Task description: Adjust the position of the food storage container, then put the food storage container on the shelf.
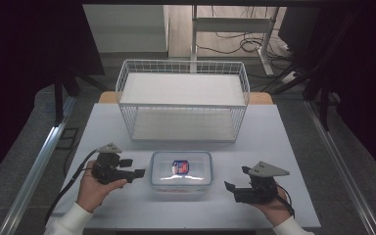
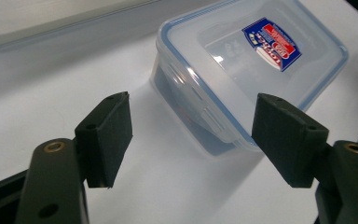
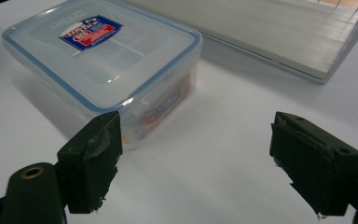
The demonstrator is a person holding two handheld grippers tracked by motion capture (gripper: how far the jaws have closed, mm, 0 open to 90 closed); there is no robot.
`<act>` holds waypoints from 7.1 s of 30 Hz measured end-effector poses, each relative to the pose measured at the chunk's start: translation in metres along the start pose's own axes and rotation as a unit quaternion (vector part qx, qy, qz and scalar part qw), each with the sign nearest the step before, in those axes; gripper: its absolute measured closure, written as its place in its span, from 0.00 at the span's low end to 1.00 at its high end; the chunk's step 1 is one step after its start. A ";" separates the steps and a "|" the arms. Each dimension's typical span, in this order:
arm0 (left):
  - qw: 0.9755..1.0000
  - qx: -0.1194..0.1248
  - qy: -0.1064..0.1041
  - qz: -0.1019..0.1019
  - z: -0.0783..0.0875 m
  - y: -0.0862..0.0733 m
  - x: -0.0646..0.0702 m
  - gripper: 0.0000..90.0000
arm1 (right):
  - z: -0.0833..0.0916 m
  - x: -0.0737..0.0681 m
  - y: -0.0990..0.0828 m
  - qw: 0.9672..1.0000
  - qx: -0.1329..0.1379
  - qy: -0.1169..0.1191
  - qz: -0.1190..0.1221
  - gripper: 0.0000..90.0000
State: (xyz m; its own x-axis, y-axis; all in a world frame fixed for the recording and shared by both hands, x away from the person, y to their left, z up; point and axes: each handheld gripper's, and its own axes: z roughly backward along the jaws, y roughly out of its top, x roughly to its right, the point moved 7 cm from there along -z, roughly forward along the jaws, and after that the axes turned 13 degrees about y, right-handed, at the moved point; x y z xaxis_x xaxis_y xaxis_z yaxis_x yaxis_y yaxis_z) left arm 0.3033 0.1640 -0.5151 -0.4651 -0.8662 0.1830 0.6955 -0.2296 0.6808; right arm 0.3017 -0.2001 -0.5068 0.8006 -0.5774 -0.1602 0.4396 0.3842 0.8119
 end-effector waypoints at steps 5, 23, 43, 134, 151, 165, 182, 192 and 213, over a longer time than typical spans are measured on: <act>1.000 0.000 0.007 0.007 0.002 -0.003 -0.004 0.30 | -0.003 0.000 0.002 1.000 -0.001 0.002 0.004 0.19; 0.996 0.013 -0.039 0.081 0.002 -0.001 -0.008 0.23 | -0.014 -0.003 0.009 0.998 -0.006 0.047 -0.037 0.16; 0.981 -0.040 -0.139 0.133 -0.043 -0.005 0.008 0.12 | -0.032 -0.012 0.020 0.996 -0.005 0.078 -0.039 0.16; 0.970 -0.036 -0.182 0.155 -0.042 -0.012 0.013 0.57 | -0.065 0.001 0.015 0.936 0.021 0.208 -0.284 0.59; 0.972 -0.027 -0.173 0.155 -0.045 0.005 0.012 0.57 | -0.066 0.011 0.027 0.946 0.025 0.187 -0.265 0.58; 0.975 0.008 -0.162 0.151 -0.076 0.052 -0.024 0.56 | -0.093 0.059 0.067 0.956 0.047 0.174 -0.232 0.58; 0.971 0.024 -0.147 0.189 -0.103 0.063 -0.038 0.56 | -0.116 0.089 0.068 0.947 0.079 0.165 -0.266 0.57; 0.959 0.027 -0.151 0.238 -0.111 0.067 -0.043 0.54 | -0.122 0.098 0.069 0.921 0.093 0.157 -0.343 0.56; 0.972 0.015 -0.136 0.193 -0.100 0.060 -0.033 0.39 | -0.100 0.089 0.079 0.958 0.114 0.044 -0.259 0.37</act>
State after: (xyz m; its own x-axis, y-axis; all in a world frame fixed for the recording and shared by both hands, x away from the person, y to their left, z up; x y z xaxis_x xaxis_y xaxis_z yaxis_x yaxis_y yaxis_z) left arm 0.4149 0.1349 -0.5514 -0.3025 -0.7349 0.6070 0.8330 0.1056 0.5430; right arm 0.4486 -0.1486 -0.5131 0.5342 -0.5819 -0.6132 0.6953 -0.1101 0.7103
